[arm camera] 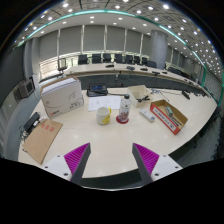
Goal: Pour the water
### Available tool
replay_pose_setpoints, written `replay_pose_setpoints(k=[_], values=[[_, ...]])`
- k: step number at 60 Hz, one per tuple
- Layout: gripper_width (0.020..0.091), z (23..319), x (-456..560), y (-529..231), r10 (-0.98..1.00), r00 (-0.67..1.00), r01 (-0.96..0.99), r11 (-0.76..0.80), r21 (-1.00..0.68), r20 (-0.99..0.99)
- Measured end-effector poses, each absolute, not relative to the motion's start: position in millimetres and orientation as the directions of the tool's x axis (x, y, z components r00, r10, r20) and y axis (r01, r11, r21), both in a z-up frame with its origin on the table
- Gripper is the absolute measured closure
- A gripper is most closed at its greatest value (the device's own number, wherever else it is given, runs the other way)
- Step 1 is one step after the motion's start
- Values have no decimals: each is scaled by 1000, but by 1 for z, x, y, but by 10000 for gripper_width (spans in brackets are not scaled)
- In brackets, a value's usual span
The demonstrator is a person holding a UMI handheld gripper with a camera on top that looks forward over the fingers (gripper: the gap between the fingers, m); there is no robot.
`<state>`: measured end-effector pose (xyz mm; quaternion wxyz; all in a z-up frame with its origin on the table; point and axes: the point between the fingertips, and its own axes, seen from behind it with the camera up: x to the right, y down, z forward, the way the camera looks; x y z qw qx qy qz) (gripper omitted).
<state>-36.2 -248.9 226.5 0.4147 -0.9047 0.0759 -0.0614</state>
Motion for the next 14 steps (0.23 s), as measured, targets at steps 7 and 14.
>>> replay_pose_setpoints(k=[7, 14], values=[[239, 228, -34, -260, -177, 981, -55, -649, -759, 80], [240, 227, -34, -266, -157, 984, -38, -654, -755, 86]])
